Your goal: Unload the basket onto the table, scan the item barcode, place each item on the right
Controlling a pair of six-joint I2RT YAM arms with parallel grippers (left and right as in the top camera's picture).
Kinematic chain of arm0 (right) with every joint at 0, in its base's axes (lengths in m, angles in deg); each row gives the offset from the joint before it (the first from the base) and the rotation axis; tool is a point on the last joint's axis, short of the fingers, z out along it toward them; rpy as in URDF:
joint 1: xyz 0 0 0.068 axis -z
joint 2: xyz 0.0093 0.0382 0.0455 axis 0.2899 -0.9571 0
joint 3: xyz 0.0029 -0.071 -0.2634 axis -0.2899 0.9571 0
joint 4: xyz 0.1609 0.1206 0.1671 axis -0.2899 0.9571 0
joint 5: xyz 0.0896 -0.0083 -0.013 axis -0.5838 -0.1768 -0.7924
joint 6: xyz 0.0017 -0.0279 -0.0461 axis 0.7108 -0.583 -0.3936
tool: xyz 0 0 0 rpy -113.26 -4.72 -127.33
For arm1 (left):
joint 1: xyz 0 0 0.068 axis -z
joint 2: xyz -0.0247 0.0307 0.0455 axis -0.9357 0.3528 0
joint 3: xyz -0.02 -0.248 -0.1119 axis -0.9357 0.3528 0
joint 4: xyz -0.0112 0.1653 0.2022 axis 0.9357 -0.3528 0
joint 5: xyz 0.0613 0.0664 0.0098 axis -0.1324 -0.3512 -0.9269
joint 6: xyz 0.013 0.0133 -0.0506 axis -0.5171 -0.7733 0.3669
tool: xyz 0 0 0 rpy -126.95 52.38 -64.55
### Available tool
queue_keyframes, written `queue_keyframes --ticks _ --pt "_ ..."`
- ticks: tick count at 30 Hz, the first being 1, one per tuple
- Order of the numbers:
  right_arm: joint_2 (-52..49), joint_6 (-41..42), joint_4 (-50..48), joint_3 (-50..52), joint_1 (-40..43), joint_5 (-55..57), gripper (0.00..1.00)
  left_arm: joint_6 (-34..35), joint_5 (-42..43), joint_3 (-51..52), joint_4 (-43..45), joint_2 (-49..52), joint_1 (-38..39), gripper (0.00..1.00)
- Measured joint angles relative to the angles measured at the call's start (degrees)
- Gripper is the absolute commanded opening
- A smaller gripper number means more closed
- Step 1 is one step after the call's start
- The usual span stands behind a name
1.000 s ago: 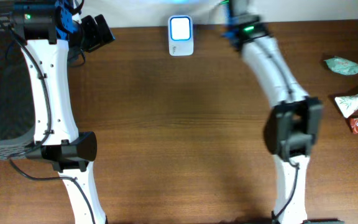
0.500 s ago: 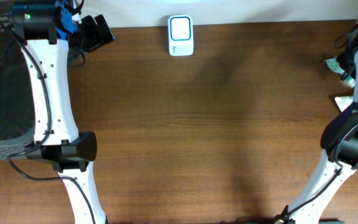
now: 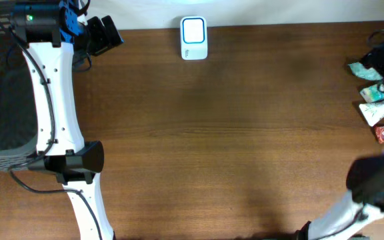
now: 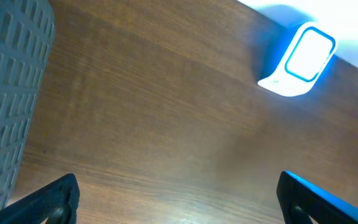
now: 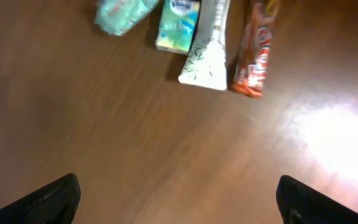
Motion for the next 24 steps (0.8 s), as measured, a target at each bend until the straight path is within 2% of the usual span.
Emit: queue_keyframes --ticks 4,8,11,13,16,22,24 --pt "12.6 0.2 5.1 -0.1 -2.1 3.2 0.99 0.0 0.0 0.0 0.0 0.0 0.0 0.99" --pt "21.0 0.3 11.5 -0.1 -2.4 4.1 0.99 0.0 0.0 0.0 0.0 0.0 0.0 0.99" --pt "25.4 0.0 11.9 1.2 -2.5 4.1 0.99 0.0 0.0 0.0 0.0 0.0 0.0 0.99" --pt "31.8 0.0 11.9 4.9 -2.5 4.1 0.99 0.0 0.0 0.0 0.0 0.0 0.0 0.99" --pt "40.7 0.0 7.4 14.2 -2.6 3.6 0.99 0.0 0.0 0.0 0.0 0.0 -0.1 0.99" --pt "60.7 -0.8 -3.6 42.1 -2.6 3.0 0.99 0.0 0.0 0.0 0.0 0.0 -0.1 0.99" --pt "65.0 -1.2 -5.6 48.1 -2.6 3.0 0.99 0.0 0.0 0.0 0.0 0.0 -0.1 0.99"
